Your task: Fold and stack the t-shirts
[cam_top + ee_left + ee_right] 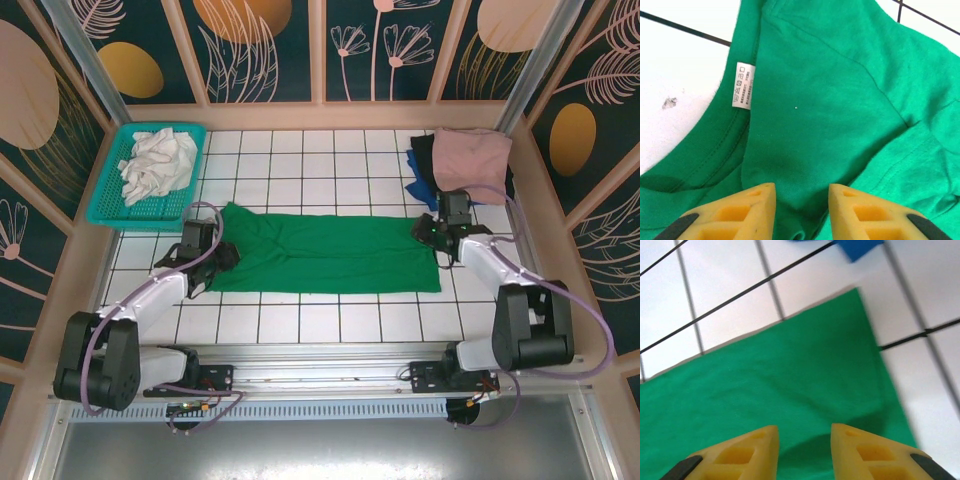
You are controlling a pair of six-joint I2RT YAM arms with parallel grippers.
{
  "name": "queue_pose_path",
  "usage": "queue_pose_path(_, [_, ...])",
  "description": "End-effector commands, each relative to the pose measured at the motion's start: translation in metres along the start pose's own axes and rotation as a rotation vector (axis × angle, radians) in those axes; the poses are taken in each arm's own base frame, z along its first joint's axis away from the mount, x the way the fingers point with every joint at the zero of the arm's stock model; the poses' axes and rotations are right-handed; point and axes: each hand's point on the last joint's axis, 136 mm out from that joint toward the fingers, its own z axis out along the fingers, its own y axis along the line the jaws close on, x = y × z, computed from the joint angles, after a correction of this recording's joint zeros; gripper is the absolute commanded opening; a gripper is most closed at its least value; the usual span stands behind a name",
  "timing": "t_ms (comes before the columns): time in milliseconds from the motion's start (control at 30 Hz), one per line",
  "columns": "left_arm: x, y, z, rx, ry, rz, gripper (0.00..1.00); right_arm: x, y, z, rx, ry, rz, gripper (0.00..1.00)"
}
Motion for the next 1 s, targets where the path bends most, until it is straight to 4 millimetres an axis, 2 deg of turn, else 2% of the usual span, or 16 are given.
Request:
queue_pose_path(0, [-0.015,-0.009,-0.007,0.017,-0.037,-0.009,0.35,0.016,0.008,0.028,0.01,0.068,-0.003,0.31])
queue_pose_path(67, [-0.026,-0.02,-0.005,0.048,-0.044,-0.002,0.38,0.028,-0.002,0.04,0.041,0.102,0.013,0.3])
queue_pose_path(167, [-0.038,-0.035,0.006,0.077,-0.02,0.024,0.44,0.042,-0.013,0.046,0.068,0.121,0.039,0.3])
queue_pose_path(267, [-0.039,-0.049,0.018,0.092,0.011,0.068,0.49,0.053,-0.019,0.052,0.066,0.133,0.056,0.31])
queue_pose_path(333, [-0.03,-0.06,0.029,0.096,0.057,0.12,0.54,0.059,-0.021,0.057,0.063,0.151,0.067,0.33])
queue_pose_path(433, [-0.005,-0.067,0.051,0.086,0.161,0.185,0.52,0.064,-0.021,0.061,0.05,0.161,0.083,0.35])
queue_pose_path(533, [0.016,-0.059,0.063,0.061,0.224,0.194,0.51,0.066,-0.017,0.063,0.022,0.168,0.091,0.37])
queue_pose_path(633, [0.029,-0.054,0.06,0.066,0.233,0.16,0.51,0.065,-0.019,0.063,0.029,0.163,0.097,0.37])
queue_pose_path(767, [0.042,-0.064,0.049,0.125,0.235,0.149,0.5,0.061,-0.021,0.061,0.038,0.154,0.102,0.38])
queue_pose_path(967, [0.058,-0.076,0.029,0.2,0.234,0.162,0.44,0.059,-0.024,0.059,0.047,0.148,0.101,0.41])
